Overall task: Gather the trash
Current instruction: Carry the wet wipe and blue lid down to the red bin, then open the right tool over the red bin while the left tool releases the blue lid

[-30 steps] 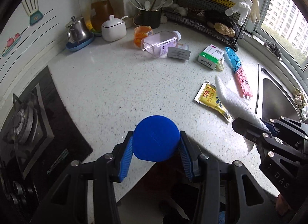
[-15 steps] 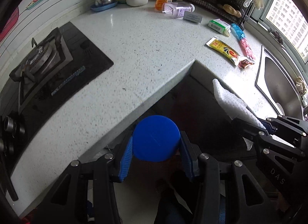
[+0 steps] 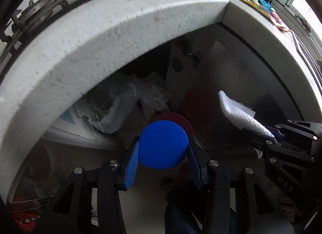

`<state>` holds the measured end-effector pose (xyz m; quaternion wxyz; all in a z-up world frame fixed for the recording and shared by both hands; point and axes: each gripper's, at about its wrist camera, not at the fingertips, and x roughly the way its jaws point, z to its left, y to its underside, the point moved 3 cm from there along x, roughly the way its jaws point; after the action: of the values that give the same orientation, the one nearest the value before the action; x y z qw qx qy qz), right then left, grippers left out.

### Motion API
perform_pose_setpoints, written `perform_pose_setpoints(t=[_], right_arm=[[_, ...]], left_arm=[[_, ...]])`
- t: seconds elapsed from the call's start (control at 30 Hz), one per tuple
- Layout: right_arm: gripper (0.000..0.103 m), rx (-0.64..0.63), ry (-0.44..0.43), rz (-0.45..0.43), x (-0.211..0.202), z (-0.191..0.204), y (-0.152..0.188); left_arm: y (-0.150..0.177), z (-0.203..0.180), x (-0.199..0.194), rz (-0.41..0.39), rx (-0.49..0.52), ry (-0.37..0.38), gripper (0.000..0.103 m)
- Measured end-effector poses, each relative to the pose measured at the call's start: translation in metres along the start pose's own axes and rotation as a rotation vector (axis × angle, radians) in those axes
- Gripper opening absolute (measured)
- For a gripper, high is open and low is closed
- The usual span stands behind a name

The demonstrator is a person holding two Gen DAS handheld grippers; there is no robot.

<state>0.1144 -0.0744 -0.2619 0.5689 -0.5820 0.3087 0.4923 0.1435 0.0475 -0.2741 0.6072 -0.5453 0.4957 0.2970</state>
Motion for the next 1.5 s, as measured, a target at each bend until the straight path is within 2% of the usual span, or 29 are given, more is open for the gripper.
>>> perform_pose_setpoints(t=[0.13, 0.2, 0.33, 0.5, 0.7, 0.93, 0.97, 1.0, 1.03, 1.1, 1.23, 1.37, 1.5], right_arm=[[0.011, -0.025, -0.019, 0.042, 0.053, -0.010, 0.016], [0.011, -0.032, -0.029, 0.062, 0.079, -0.014, 0.024], [0.011, -0.047, -0.048, 0.084, 0.129, -0.021, 0.035], [0.011, -0.051, -0.048, 0.106, 0.187, -0.036, 0.037], [0.011, -0.060, -0.085, 0.136, 0.244, -0.049, 0.034], [0.011, -0.121, -0.107, 0.145, 0.285, -0.049, 0.040], [0.013, -0.134, -0.110, 0.152, 0.290, -0.048, 0.041], [0.024, -0.144, -0.114, 0.158, 0.291, -0.048, 0.042], [0.044, -0.151, -0.120, 0.160, 0.293, -0.047, 0.044], [0.064, -0.156, -0.126, 0.154, 0.293, -0.045, 0.046], [0.076, -0.129, -0.113, 0.150, 0.291, -0.045, 0.052], [0.076, -0.078, -0.076, 0.142, 0.286, -0.049, 0.055], [0.081, -0.024, -0.036, 0.106, 0.278, -0.059, 0.058]], left_arm=[[0.019, 0.000, 0.050, 0.023, -0.013, 0.006, 0.043], [0.028, 0.002, 0.077, 0.030, -0.011, -0.025, 0.043], [0.038, 0.002, 0.125, 0.043, -0.056, -0.032, 0.043], [0.048, 0.007, 0.181, 0.074, -0.056, -0.059, 0.043], [0.050, 0.017, 0.226, 0.074, -0.057, -0.057, 0.043], [0.053, 0.032, 0.265, 0.091, -0.072, -0.084, 0.043], [0.054, 0.034, 0.267, 0.093, -0.074, -0.087, 0.043], [0.055, 0.036, 0.270, 0.096, -0.075, -0.094, 0.043], [0.057, 0.037, 0.273, 0.102, -0.075, -0.101, 0.043], [0.060, 0.039, 0.275, 0.110, -0.076, -0.102, 0.043], [0.061, 0.039, 0.276, 0.114, -0.061, -0.115, 0.043], [0.059, 0.035, 0.276, 0.119, -0.042, -0.090, 0.043], [0.056, 0.024, 0.276, 0.119, -0.009, -0.061, 0.043]])
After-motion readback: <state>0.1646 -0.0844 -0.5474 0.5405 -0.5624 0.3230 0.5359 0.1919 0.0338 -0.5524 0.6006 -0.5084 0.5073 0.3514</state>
